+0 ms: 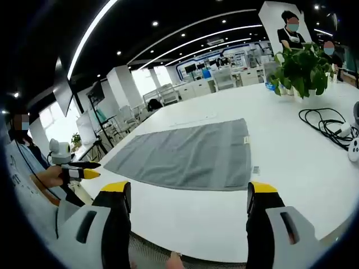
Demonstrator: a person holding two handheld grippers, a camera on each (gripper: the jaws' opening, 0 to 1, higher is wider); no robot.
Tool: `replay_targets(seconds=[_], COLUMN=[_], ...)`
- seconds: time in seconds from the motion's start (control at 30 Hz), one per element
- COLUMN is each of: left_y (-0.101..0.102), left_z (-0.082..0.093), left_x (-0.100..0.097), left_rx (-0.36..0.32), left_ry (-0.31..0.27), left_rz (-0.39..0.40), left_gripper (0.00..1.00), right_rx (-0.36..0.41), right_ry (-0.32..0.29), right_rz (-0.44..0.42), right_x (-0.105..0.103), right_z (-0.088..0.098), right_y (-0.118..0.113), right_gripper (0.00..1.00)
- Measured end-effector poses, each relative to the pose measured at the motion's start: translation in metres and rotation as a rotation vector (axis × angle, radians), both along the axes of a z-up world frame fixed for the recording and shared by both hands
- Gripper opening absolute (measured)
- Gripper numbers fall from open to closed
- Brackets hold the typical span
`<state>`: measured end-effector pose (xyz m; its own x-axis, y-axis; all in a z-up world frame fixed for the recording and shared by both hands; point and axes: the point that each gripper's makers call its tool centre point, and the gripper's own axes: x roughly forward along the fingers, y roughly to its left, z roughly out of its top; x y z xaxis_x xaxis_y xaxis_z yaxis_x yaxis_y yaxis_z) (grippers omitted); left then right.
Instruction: Fold the towel on the table until its edges align and the towel forms a compact rectangular stack.
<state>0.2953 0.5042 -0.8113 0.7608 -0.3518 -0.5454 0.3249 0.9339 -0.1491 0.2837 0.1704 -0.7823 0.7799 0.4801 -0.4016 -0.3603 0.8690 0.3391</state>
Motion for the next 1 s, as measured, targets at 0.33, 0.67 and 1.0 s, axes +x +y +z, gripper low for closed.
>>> replay_targets(seconds=[0.33, 0.67, 1.0], left_y=[0.002, -0.004, -0.007], left_z=[0.006, 0.008, 0.014], left_x=[0.003, 0.003, 0.006], left_rx=[0.005, -0.026, -0.039], left_ry=[-0.047, -0.048, -0.083], left_rz=[0.0, -0.008, -0.018], left_gripper=[0.95, 0.94, 0.9], right_rx=[0.002, 0.006, 0.01], right_ry=[0.005, 0.009, 0.011], right_rz=[-0.001, -0.001, -0.001], right_x=[0.001, 0.001, 0.001], right_z=[0.0, -0.001, 0.0], right_y=[-0.002, -0.003, -0.002], right_gripper=[0.86, 0.86, 0.86])
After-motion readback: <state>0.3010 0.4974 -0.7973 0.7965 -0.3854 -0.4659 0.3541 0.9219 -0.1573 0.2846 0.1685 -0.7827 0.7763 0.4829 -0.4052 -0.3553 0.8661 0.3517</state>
